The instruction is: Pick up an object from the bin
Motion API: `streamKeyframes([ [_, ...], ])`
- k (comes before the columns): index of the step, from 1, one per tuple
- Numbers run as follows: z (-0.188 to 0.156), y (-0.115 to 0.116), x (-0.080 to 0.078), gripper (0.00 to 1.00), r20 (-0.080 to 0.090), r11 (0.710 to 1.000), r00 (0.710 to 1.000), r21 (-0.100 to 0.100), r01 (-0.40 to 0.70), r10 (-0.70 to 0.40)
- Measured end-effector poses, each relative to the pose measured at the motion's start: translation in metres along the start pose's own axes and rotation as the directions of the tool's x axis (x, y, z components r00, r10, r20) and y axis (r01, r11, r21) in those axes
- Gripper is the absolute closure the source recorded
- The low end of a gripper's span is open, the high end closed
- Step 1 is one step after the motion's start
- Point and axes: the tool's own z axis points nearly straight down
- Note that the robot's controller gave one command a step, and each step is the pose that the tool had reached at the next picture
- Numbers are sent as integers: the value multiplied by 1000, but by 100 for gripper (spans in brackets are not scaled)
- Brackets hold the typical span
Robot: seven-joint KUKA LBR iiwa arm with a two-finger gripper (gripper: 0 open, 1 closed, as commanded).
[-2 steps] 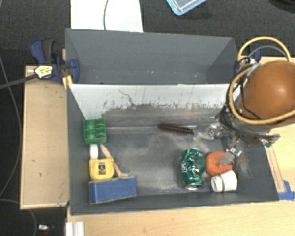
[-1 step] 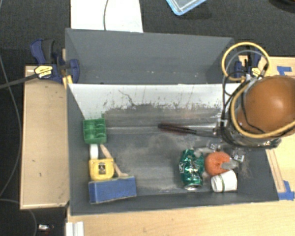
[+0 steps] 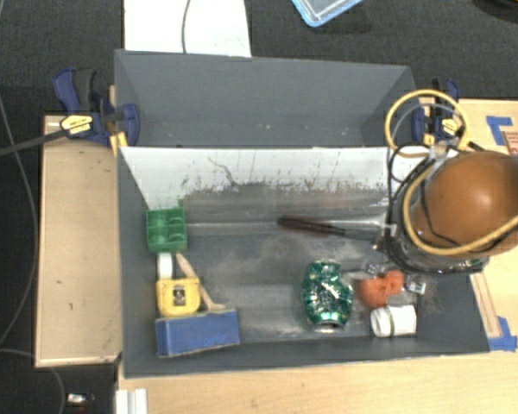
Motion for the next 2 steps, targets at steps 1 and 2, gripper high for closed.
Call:
streamKeyframes([
  [1,-3,7,12,100,0,978,978,0,210,-210],
  [2,-3,7,12,100,0,978,978,0,207,-207],
])
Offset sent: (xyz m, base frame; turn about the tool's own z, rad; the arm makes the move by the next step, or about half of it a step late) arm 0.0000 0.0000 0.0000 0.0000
